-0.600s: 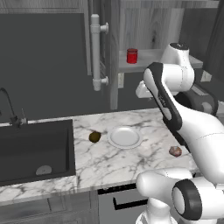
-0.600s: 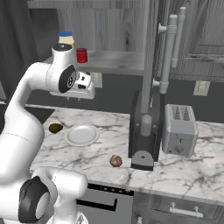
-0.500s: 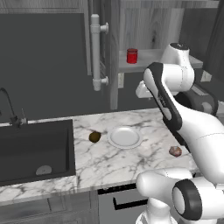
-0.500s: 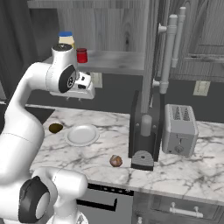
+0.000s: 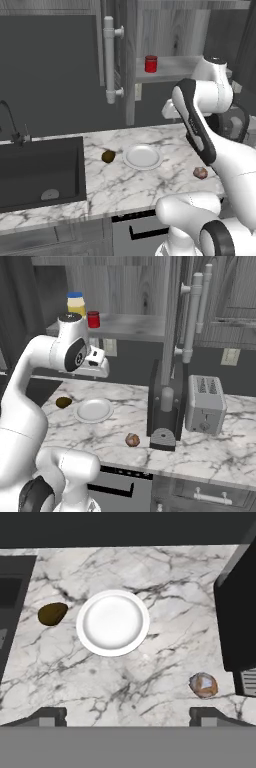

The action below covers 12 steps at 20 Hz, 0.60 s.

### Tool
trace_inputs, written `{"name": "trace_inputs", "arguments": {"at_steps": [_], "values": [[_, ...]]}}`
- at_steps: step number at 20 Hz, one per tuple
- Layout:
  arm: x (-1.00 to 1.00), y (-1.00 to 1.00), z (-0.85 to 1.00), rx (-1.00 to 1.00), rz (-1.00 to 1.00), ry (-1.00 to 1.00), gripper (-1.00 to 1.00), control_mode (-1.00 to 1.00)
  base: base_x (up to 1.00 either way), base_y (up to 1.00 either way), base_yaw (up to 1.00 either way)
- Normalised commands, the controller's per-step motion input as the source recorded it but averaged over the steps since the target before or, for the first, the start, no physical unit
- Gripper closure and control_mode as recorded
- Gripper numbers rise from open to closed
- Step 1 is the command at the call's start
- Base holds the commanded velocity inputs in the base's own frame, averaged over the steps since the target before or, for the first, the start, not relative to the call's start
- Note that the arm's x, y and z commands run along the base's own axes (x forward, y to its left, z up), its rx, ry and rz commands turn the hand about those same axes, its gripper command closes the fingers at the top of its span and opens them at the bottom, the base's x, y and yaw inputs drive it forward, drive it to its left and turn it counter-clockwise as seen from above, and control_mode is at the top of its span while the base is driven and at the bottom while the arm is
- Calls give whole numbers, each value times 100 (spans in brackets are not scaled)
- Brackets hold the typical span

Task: Pick the avocado and bread from the counter and place them on the plate. Then pick the jam from the cabinet and place it next to the plate. Lastly close the cabinet door.

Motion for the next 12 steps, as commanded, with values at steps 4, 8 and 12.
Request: {"name": "trace_inputs", "arguments": {"at_steps": [4,8,12], "values": [[-51,-35,-39,1,-11,0,-100,-100,0,0,0],[-48,-39,-39,0,-21,2,-100,-100,0,0,0],[-40,-38,-33,0,-31,11,-100,-100,0,0,0]]}}
